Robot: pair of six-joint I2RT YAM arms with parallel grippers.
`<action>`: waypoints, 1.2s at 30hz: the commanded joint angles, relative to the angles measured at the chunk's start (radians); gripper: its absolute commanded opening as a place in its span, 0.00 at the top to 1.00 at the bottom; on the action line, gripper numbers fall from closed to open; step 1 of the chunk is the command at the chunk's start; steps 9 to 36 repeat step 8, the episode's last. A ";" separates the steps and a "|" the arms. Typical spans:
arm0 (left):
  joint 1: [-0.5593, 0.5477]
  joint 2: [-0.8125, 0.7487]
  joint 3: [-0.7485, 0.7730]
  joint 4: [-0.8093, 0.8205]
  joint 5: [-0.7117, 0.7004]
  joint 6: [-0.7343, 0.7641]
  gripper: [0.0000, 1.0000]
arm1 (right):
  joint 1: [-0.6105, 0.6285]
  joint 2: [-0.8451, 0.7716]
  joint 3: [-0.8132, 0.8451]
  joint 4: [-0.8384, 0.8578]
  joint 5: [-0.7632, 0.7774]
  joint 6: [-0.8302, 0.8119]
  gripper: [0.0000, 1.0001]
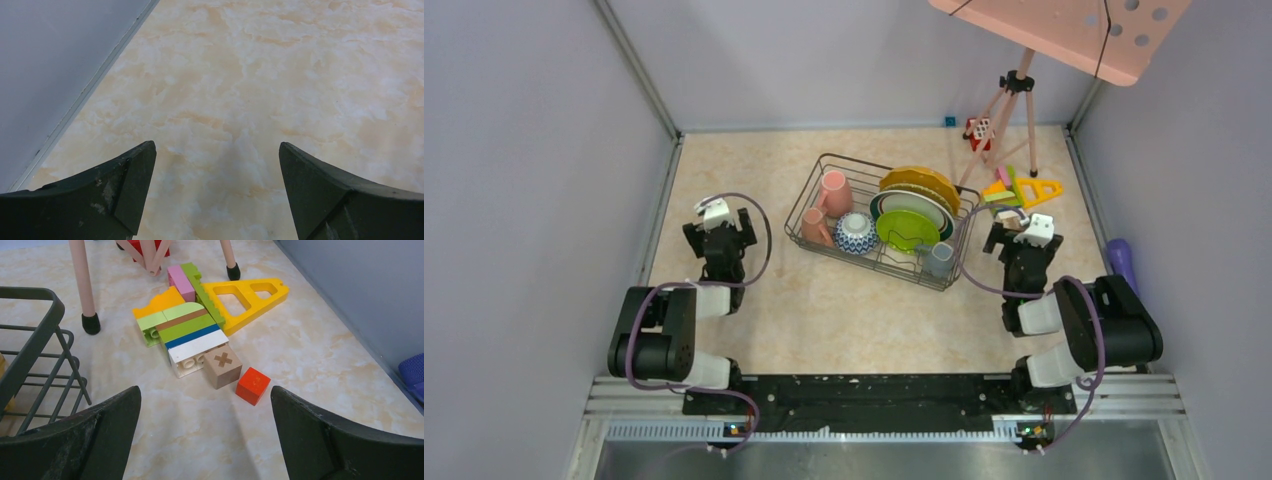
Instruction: Load the mixed dishes into the dish rack
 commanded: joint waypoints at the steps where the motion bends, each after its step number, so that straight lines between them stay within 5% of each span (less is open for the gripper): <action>1: 0.005 0.010 0.029 0.028 0.010 -0.010 0.02 | 0.006 -0.002 0.001 0.064 0.017 -0.012 0.01; 36: 0.016 0.013 0.049 -0.010 0.028 -0.018 0.02 | 0.005 -0.002 0.001 0.064 0.017 -0.011 0.01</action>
